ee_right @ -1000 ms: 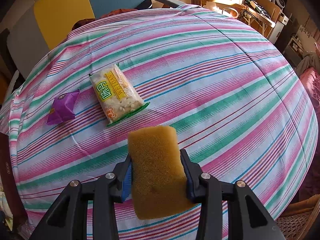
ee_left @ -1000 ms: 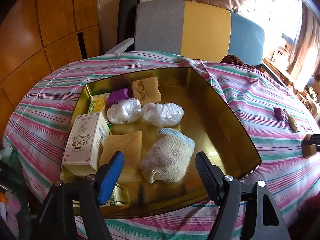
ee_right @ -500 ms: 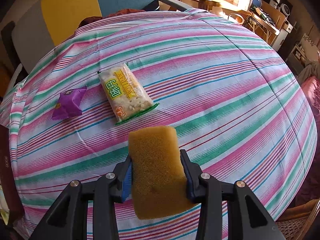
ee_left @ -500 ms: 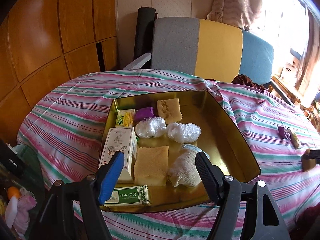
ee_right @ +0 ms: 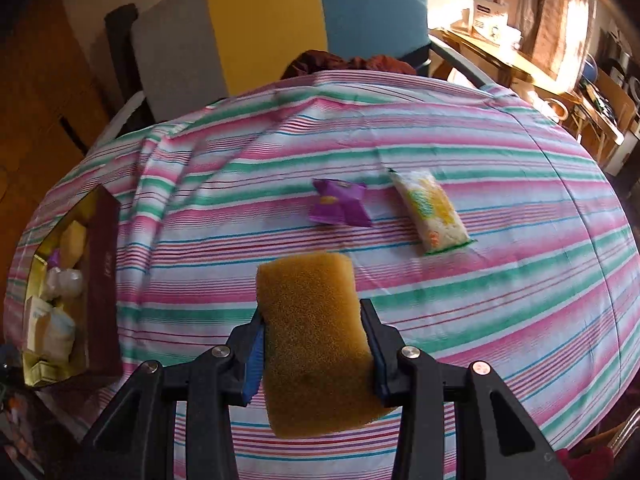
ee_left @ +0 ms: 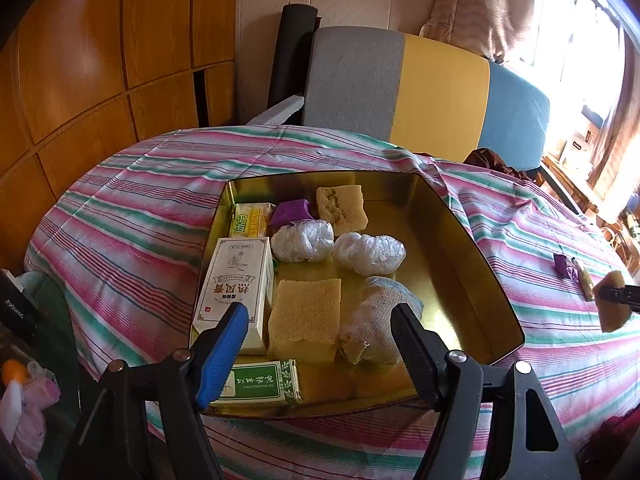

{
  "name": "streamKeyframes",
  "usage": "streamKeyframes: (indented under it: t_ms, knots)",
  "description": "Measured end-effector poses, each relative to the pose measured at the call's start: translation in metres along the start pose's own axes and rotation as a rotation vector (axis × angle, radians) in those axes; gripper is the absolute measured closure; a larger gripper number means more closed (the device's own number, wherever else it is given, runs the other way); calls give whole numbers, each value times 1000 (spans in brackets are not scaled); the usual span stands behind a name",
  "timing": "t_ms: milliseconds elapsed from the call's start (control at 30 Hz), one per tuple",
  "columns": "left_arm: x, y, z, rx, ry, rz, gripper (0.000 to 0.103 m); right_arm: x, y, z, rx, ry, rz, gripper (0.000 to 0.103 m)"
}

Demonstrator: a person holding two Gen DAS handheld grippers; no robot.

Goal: Organize objects
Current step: 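Carry the yellow sponge into the gold tray and open the right tool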

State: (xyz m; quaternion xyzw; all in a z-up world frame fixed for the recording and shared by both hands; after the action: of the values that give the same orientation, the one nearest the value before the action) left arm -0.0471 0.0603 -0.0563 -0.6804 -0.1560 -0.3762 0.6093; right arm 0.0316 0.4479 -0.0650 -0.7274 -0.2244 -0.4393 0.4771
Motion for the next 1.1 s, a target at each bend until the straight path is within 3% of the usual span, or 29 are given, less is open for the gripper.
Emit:
streamKeyframes:
  t_ms: [267, 433, 600, 800, 867, 1100]
  knots:
    - [3, 2, -14, 30, -6, 4, 28, 3, 9, -159, 228, -215, -12, 61]
    - [4, 6, -28, 58, -20, 2, 28, -22, 23, -219, 301, -239, -75, 61]
    - [4, 10, -41, 84, -30, -6, 27, -57, 40, -237, 333, -207, -167, 57]
    - [-1, 14, -47, 103, -30, -24, 27, -67, 59, -240, 353, -235, -228, 51]
    - [-2, 14, -46, 101, -26, -27, 26, -68, 60, -240, 356, -231, -213, 39]
    - [1, 12, -40, 79, -29, -16, 26, -49, 58, -234, 356, -256, -155, 39]
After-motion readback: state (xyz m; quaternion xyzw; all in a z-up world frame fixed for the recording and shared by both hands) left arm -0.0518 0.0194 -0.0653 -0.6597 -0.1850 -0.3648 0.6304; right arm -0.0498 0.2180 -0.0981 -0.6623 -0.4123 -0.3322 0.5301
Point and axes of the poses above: each gripper's, at about its wrist camera, not at the fingertips, and x roughly against the way its jaws point, z to its right, y to its underside, the point moved 3 cm from there along -x, roughly the way its jaws point, and after that the axes turned 4 degrees about -x, right-handed, at the moved point
